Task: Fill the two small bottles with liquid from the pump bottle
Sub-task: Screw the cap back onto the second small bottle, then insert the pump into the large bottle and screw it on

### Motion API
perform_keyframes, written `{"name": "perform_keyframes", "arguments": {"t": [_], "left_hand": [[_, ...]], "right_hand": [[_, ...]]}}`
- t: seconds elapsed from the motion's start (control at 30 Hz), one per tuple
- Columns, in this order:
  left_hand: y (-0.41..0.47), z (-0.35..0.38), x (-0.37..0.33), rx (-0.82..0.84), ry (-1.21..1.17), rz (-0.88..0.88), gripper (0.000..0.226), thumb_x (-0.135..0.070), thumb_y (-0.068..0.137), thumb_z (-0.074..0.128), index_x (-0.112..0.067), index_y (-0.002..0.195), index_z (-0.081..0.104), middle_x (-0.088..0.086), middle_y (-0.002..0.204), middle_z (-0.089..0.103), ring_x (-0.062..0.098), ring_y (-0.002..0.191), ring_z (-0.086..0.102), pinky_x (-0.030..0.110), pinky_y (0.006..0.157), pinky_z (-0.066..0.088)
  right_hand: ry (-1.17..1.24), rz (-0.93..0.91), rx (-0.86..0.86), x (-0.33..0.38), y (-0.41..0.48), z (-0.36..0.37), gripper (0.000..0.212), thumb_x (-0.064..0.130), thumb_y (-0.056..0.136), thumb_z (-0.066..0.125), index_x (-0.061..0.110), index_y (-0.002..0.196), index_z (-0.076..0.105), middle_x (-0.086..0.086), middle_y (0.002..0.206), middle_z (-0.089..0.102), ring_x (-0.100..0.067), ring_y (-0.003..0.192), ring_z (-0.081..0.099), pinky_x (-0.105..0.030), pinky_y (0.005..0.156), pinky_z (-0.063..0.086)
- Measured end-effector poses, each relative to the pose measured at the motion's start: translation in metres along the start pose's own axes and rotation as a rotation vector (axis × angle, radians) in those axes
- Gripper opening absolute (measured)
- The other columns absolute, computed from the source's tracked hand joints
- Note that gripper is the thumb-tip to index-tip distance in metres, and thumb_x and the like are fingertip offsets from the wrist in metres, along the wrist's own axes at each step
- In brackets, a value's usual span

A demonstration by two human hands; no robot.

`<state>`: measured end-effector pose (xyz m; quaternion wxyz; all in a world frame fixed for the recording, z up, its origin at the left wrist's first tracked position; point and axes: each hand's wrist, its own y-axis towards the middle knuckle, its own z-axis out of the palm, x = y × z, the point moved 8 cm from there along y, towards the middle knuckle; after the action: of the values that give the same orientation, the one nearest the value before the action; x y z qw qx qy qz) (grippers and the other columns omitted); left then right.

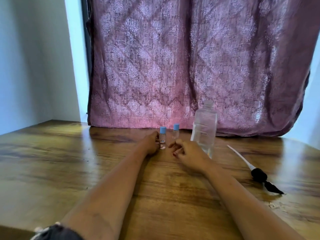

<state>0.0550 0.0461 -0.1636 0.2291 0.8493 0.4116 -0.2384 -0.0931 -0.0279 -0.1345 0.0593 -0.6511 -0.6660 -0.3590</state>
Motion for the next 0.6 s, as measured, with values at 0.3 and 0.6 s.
{"name": "perform_keyframes", "arguments": {"t": [0.3,0.6], "left_hand": [[0.028,0.011,0.000,-0.018,-0.100,-0.018,0.041,-0.013,0.086,0.061,-0.008,0.123,0.045,0.014,0.130,0.055,0.028,0.118,0.053,0.036,0.102,0.041],[0.030,0.004,0.009,-0.127,-0.068,-0.077,0.078,-0.014,0.082,0.066,-0.012,0.147,0.021,0.011,0.139,0.051,0.032,0.121,0.052,0.039,0.102,0.041]], "right_hand": [[-0.197,-0.049,0.248,-0.009,0.004,0.030,0.031,-0.001,0.081,0.055,0.025,0.094,0.066,0.005,0.095,0.067,-0.005,0.079,0.060,-0.018,0.071,0.045],[-0.173,-0.037,0.308,-0.007,-0.002,0.025,0.035,-0.002,0.083,0.053,0.021,0.106,0.065,0.001,0.101,0.069,-0.011,0.089,0.064,-0.023,0.079,0.050]]}}
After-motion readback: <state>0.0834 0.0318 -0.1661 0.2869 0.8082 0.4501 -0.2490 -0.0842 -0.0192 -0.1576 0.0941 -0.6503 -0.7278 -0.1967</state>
